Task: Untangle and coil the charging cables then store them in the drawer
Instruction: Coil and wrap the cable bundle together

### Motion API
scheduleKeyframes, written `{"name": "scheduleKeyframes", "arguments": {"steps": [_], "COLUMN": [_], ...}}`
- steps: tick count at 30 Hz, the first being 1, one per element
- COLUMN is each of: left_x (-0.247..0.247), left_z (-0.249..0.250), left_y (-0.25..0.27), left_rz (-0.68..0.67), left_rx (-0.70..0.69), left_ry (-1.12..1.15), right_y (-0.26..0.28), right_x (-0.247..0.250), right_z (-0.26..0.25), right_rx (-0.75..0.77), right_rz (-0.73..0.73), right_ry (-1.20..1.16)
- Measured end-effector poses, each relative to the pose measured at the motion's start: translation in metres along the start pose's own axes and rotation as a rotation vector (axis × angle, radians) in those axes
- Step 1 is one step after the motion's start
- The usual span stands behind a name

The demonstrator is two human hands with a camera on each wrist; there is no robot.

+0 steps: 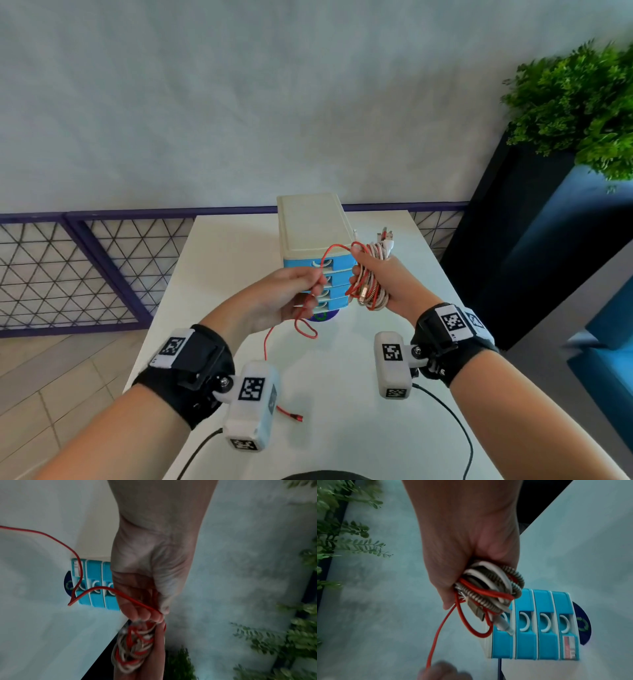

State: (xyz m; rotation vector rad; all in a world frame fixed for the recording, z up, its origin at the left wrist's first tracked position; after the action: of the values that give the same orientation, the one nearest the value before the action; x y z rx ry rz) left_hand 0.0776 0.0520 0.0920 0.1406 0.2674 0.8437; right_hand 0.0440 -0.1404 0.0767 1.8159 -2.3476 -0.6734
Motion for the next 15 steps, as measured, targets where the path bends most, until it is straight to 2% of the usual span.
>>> {"name": "scheduleKeyframes", "arguments": {"steps": [8,12,15], "left_x": [-0.029,-0.026,-0.024], "left_z": [0.002,-0.001,-0.004], "left_y": [-0.005,-0.007,-0.006], "left_rz": [-0.058,-0.011,-0.02], "left_rx": [0.035,0.053,0.051], "left_ry": [-0.138,-0.197,-0.217], "right_y": [0.01,0.012,0.013], "right_x": [-0.031,-0.035,-0.037], "right_z": [0.003,0.001,0.003], "right_rx": [-0.012,0.003,0.014], "right_rz": [-0.258,-0.381,-0.304], "right_ry": [0.077,0.104,0.15]}}
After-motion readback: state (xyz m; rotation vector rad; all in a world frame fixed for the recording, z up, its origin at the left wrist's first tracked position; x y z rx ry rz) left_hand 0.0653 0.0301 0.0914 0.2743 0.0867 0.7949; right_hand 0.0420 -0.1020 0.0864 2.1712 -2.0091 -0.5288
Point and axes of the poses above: each hand's wrist, its own y-axis away from the middle knuckle, its own x-axis out of the back of the hand, z = x × y, the point moved 2 cm from there along -y, towards the middle knuckle, and after that the axes turned 8 degrees about -x, right-handed, at the moved point
